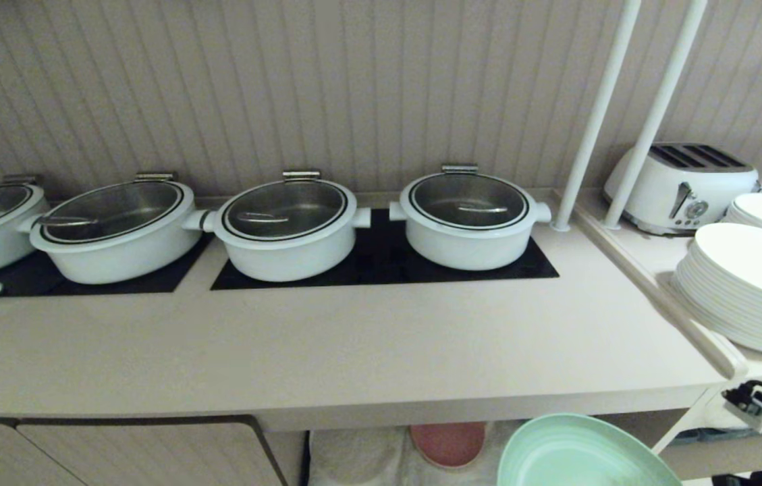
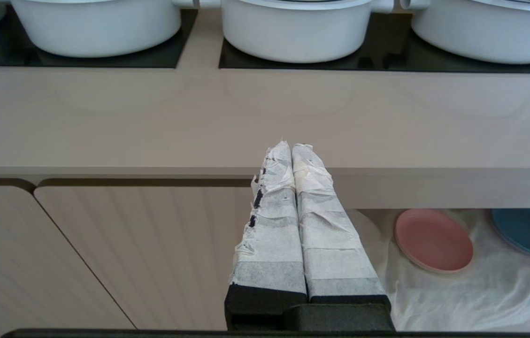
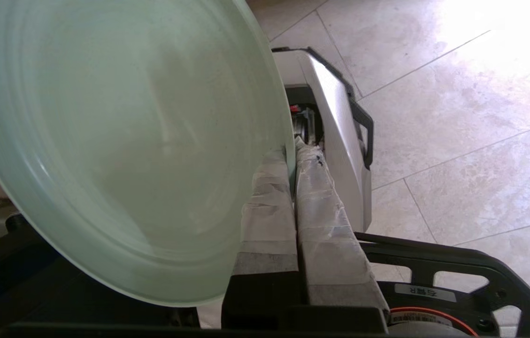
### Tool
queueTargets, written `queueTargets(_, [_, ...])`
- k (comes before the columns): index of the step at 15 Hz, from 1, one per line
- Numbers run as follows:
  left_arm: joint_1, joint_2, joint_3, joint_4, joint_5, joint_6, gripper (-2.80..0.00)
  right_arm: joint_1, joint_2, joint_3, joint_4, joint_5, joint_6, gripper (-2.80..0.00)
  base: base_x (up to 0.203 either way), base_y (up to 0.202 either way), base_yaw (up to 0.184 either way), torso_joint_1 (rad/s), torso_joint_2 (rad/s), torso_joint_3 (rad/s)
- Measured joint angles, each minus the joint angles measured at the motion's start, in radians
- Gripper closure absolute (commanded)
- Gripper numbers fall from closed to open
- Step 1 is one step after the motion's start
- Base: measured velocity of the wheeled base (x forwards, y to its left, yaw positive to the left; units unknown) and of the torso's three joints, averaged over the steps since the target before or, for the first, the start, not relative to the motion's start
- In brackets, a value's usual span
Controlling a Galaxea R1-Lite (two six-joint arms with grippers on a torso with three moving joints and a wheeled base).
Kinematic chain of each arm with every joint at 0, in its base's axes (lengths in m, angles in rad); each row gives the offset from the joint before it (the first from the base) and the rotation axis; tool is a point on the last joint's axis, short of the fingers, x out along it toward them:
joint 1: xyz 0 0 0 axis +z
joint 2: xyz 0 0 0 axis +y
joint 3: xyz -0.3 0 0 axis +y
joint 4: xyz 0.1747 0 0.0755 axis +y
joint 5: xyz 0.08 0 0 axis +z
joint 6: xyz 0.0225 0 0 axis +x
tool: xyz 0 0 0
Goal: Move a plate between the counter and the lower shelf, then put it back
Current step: Put the plate in the cupboard
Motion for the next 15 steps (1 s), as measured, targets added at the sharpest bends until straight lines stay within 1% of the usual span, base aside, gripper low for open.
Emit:
queueTargets(10, [0.000, 0.000, 0.000, 0.000, 0.000, 0.000, 0.00, 0.000, 0.002, 0.000, -0.002, 0.035, 0.000, 0.00, 0.000, 0.000, 0.000, 0.000, 0.00, 0.000])
queueTargets(15, [0.000, 0.000, 0.000, 0.000, 0.000, 0.000, 0.00, 0.000, 0.003, -0.007, -0.029, 0.046, 0.012, 0.00, 0.000, 0.000, 0.000, 0.000, 0.00, 0.000])
